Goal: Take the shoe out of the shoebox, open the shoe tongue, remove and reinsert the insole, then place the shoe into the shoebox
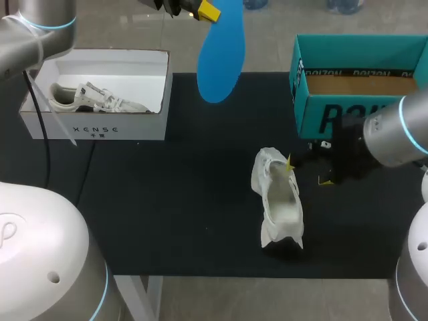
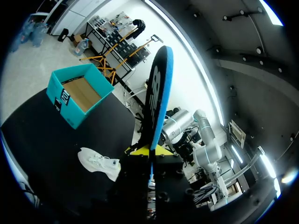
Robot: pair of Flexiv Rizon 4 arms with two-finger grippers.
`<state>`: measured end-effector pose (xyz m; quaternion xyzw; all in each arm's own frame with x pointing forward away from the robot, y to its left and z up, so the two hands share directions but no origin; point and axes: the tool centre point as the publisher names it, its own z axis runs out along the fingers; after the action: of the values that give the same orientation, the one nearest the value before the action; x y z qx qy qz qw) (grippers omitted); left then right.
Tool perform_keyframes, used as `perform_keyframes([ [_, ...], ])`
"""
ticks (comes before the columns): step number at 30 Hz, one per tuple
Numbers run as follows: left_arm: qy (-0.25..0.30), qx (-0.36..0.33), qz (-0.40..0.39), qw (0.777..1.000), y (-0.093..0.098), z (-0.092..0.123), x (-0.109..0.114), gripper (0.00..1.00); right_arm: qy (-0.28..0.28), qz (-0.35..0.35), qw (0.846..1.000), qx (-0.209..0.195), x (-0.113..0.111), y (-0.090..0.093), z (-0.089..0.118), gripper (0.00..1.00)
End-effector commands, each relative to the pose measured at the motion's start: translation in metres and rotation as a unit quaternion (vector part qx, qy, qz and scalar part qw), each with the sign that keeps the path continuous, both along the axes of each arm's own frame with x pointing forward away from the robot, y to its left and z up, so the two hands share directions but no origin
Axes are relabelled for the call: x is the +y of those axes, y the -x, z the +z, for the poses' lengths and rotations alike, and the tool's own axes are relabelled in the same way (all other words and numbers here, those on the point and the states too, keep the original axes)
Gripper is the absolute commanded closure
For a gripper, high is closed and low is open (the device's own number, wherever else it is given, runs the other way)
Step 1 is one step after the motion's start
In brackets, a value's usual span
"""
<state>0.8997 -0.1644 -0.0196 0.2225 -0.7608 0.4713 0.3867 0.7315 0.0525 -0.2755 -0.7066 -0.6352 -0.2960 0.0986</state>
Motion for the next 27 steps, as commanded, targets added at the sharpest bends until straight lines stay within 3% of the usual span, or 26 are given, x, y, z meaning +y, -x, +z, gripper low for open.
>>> perform_keyframes([
  [1, 0.0, 0.0, -0.001, 1.0, -0.001, 0.0, 0.0, 1.0, -0.252, 0.008, 0.967, 0.039, -0.019, 0.003, 0.002, 0.0],
  [8, 0.0, 0.0, -0.001, 1.0, -0.001, 0.0, 0.0, 1.0, -0.352, 0.018, 0.934, 0.054, -0.023, -0.009, 0.012, 0.0],
  [13, 0.0, 0.0, -0.001, 1.0, -0.001, 0.0, 0.0, 1.0, -0.359, 0.033, 0.93, 0.069, -0.008, -0.012, 0.021, 0.0],
  [19, 0.0, 0.0, -0.001, 1.0, -0.001, 0.0, 0.0, 1.0, -0.386, 0.044, 0.919, 0.075, -0.006, -0.017, 0.028, 0.0],
  [27, 0.0, 0.0, -0.001, 1.0, -0.001, 0.0, 0.0, 1.0, -0.37, 0.055, 0.924, 0.077, 0.012, -0.019, 0.047, 0.0],
])
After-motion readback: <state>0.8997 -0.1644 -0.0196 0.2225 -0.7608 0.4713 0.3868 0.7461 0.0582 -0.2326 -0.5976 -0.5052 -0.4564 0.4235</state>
